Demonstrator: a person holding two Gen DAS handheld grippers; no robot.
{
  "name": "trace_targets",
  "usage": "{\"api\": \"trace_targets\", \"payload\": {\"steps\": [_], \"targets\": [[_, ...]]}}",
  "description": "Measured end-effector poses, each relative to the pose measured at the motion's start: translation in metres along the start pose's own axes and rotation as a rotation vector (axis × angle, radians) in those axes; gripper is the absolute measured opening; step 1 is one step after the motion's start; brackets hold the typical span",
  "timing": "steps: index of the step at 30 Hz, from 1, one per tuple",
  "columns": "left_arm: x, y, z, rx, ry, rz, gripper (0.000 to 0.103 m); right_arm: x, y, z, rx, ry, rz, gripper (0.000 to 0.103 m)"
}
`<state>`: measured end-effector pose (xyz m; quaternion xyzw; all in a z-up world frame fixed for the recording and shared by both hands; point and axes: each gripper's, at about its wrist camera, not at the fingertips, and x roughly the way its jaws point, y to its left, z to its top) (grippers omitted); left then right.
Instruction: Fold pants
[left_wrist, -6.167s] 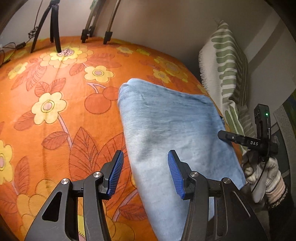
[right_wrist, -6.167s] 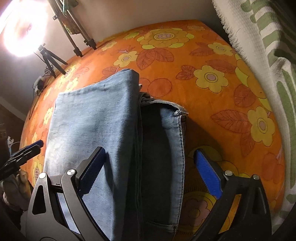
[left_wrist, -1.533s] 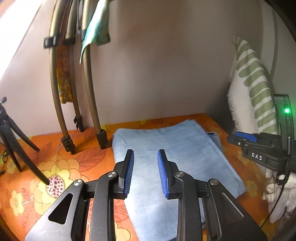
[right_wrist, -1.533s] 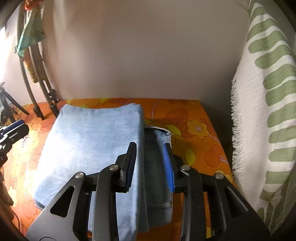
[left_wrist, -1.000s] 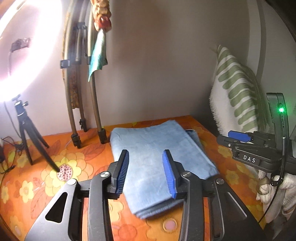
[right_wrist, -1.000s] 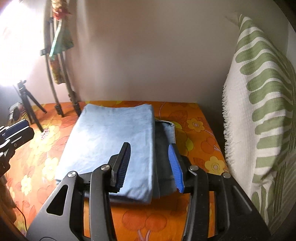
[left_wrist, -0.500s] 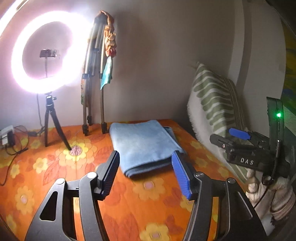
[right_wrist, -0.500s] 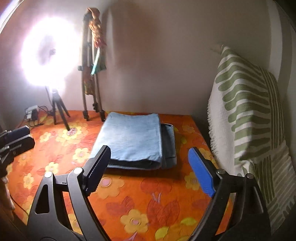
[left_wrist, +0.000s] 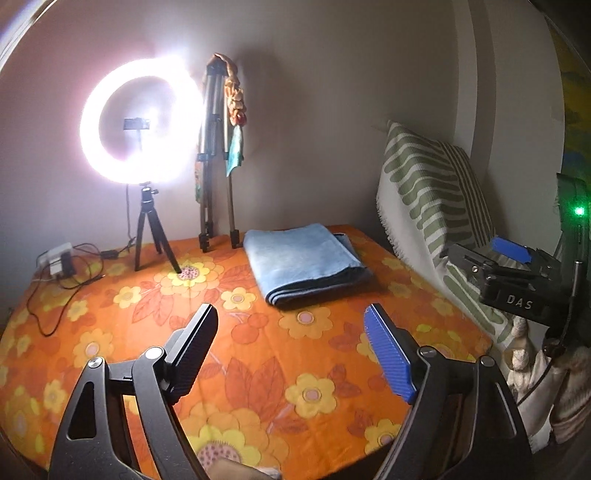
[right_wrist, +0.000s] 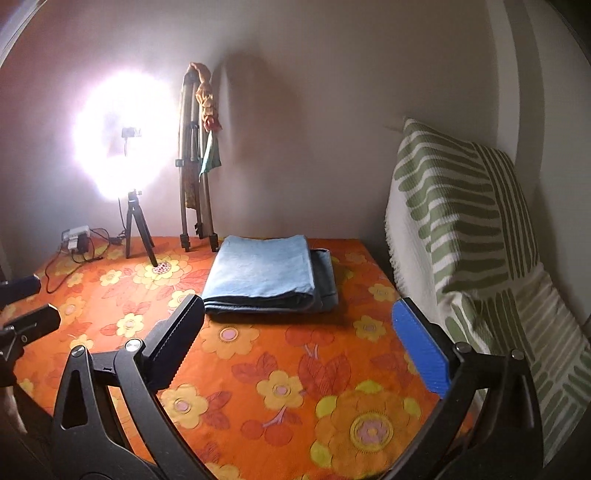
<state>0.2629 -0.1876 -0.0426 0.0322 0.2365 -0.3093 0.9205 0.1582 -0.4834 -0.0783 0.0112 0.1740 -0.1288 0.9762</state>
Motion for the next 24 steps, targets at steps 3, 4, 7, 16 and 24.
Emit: {"api": "trace_targets", "payload": {"steps": [3, 4, 7, 16, 24], "targets": [[-0.013, -0.002, -0.007, -0.003, -0.007, 0.013, 0.082, -0.016, -0.001, -0.005, 0.014, -0.016, -0.009, 0.103], [-0.016, -0.001, -0.009, -0.011, -0.007, 0.018, 0.082, -0.021, -0.001, -0.007, 0.019, -0.020, -0.010, 0.103], [-0.025, 0.002, -0.013, -0.033, -0.007, 0.026, 0.082, -0.032, -0.002, -0.011, 0.039, -0.020, -0.002, 0.103], [-0.042, 0.006, -0.018, -0.042, -0.019, 0.053, 0.083, -0.048, 0.006, -0.017, 0.026, -0.034, -0.004, 0.103], [-0.052, 0.006, -0.018, -0.044, -0.039, 0.068, 0.083, -0.054, 0.010, -0.018, 0.014, -0.046, -0.011, 0.103]]}}
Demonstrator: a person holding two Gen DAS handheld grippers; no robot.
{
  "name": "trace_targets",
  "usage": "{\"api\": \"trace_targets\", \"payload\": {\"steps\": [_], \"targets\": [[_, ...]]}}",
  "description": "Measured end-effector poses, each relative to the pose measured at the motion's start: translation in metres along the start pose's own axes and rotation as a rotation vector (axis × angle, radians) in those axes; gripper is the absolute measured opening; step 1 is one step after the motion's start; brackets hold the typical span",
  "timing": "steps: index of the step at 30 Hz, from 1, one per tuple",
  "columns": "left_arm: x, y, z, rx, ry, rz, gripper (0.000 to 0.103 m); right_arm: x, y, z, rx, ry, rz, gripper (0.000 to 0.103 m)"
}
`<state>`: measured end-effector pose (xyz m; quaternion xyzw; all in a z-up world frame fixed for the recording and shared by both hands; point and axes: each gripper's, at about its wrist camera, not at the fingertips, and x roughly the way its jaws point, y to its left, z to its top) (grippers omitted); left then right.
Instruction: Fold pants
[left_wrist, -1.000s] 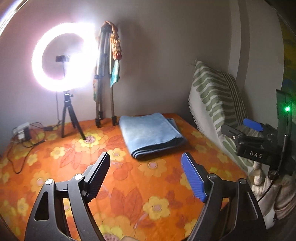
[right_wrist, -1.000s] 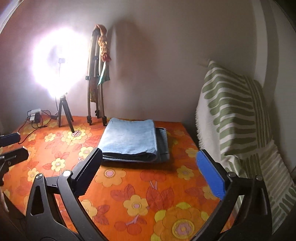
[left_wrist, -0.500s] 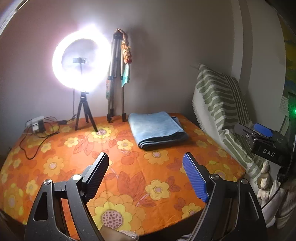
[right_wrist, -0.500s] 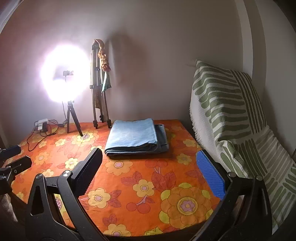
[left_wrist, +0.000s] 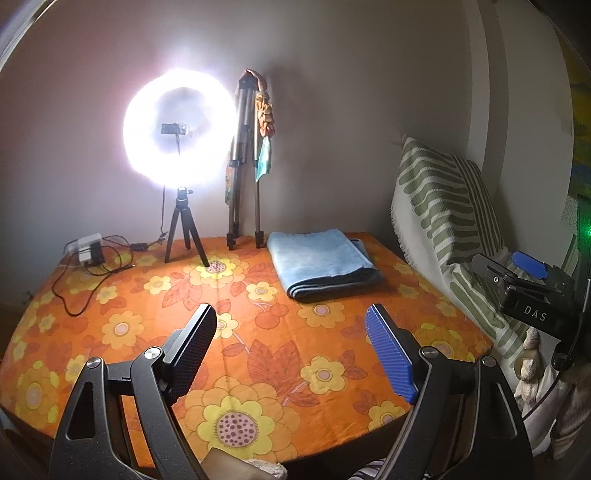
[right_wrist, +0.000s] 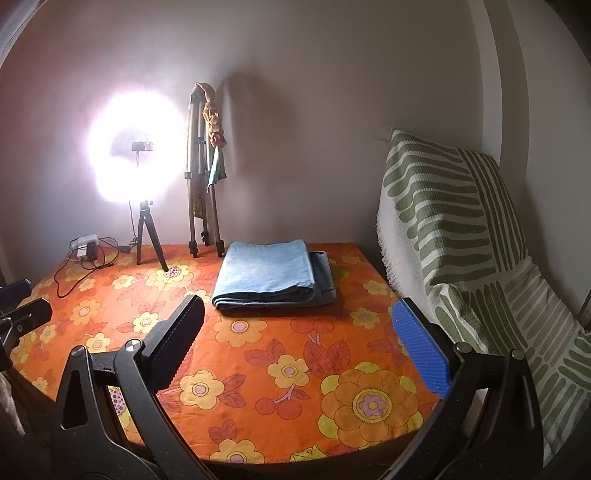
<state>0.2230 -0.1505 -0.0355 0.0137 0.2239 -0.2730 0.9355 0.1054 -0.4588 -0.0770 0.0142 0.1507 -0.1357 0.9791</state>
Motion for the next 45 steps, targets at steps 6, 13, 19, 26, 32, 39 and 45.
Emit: {"api": "trace_targets", "payload": {"steps": [6, 13, 19, 26, 32, 39, 45], "targets": [[-0.005, 0.000, 0.000, 0.001, -0.007, 0.003, 0.083, -0.005, 0.003, 0.002, -0.003, -0.003, 0.007, 0.103], [-0.009, 0.000, 0.000, 0.000, -0.014, 0.005, 0.083, -0.007, 0.005, 0.001, -0.003, -0.004, 0.007, 0.103], [-0.011, 0.001, 0.000, -0.001, -0.017, 0.006, 0.083, -0.007, 0.004, 0.001, -0.002, -0.005, 0.007, 0.103], [-0.014, 0.000, -0.001, 0.002, -0.022, 0.012, 0.083, -0.006, 0.003, 0.001, -0.003, -0.005, 0.012, 0.103], [-0.016, 0.001, -0.001, 0.002, -0.025, 0.015, 0.083, -0.007, 0.003, 0.001, -0.002, -0.004, 0.015, 0.103], [-0.017, 0.002, 0.000, -0.002, -0.024, 0.019, 0.083, -0.008, 0.004, 0.001, -0.003, -0.003, 0.014, 0.103], [-0.017, 0.005, 0.000, -0.012, -0.029, 0.042, 0.083, -0.008, 0.004, 0.000, 0.000, 0.000, 0.014, 0.103]]}}
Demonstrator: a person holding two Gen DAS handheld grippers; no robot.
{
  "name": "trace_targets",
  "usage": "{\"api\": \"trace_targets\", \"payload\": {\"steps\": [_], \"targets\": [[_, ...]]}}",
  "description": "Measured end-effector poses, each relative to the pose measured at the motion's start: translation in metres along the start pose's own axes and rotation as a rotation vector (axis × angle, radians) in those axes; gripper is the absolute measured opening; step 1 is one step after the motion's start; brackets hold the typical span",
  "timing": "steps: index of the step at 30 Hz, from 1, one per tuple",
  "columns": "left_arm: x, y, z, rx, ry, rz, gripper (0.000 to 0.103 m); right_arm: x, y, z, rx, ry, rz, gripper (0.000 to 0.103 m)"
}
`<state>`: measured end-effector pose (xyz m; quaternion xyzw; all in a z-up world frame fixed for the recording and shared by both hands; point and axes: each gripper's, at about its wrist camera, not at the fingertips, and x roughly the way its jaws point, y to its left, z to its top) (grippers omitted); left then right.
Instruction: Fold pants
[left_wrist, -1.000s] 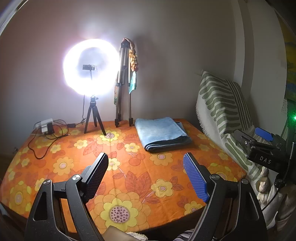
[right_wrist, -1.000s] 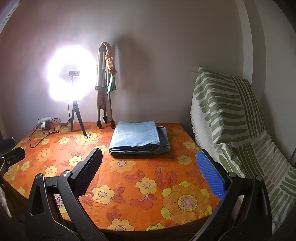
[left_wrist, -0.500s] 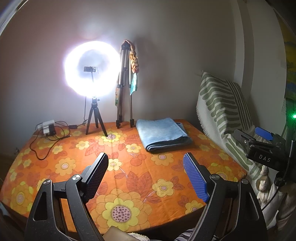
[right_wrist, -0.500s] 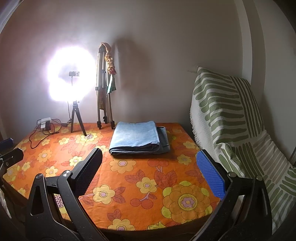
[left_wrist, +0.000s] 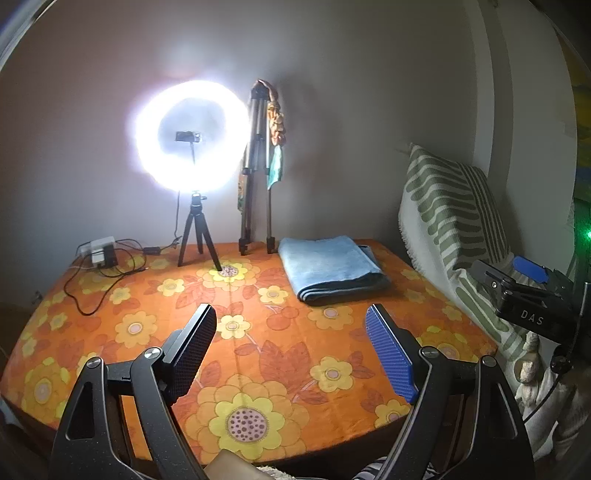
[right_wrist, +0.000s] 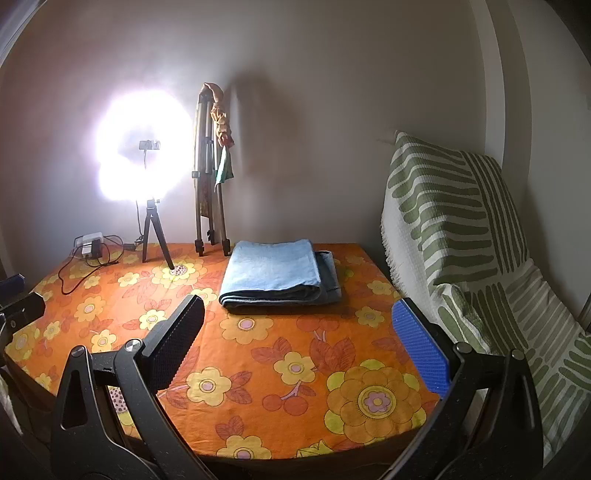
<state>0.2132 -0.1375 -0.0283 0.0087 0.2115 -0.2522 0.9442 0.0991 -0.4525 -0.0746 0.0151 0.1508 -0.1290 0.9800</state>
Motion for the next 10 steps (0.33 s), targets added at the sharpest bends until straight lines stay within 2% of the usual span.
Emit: {"api": "trace_targets", "payload": {"steps": [10], "targets": [[0.0003, 0.0028, -0.0031, -0.001, -0.010, 0.010, 0.083, 0.0048, 0.0024, -0.0002, -0.006, 0.005, 0.010, 0.103]]}}
